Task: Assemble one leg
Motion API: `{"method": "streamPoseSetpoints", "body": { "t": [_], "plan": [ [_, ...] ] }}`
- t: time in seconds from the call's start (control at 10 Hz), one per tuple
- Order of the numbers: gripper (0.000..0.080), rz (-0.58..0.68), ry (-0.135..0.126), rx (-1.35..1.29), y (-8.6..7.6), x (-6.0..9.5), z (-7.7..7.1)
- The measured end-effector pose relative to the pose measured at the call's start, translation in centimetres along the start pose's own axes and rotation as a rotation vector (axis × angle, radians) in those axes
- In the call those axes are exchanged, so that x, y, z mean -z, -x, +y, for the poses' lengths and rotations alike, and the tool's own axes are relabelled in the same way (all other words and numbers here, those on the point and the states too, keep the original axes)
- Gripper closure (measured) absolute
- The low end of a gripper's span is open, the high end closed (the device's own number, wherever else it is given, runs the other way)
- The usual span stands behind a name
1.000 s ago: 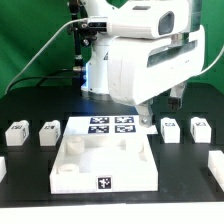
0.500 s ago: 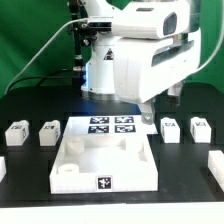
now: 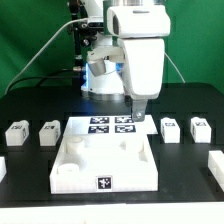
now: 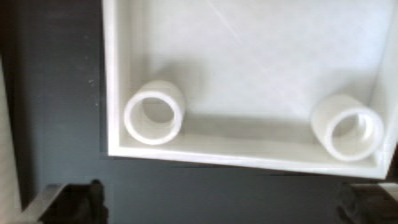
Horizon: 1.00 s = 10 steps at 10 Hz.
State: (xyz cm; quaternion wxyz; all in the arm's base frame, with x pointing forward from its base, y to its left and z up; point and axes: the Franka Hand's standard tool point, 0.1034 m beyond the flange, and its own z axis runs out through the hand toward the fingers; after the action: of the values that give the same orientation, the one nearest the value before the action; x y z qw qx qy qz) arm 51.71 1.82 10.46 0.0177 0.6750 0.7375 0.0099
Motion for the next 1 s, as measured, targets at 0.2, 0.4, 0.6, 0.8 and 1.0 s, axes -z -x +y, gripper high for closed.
{"method": "streamPoseSetpoints", "body": {
  "t": [0.2, 0.4, 0.6, 0.8, 1.0],
  "plan": [
    [0.015, 0.0, -0.001, -0.011, 0.0, 0.0, 0.0],
    [0.015, 0.004, -0.005, -0.006, -0.2, -1.2, -1.8],
    [0.015, 0.005, -0.019, -0.016, 0.8, -2.8, -5.8],
    [0.015, 0.006, -0.073, -0.061, 2.8, -4.7, -9.5],
    [0.015, 0.017, -0.113, -0.087, 4.5, -6.9, -11.8]
  ]
}}
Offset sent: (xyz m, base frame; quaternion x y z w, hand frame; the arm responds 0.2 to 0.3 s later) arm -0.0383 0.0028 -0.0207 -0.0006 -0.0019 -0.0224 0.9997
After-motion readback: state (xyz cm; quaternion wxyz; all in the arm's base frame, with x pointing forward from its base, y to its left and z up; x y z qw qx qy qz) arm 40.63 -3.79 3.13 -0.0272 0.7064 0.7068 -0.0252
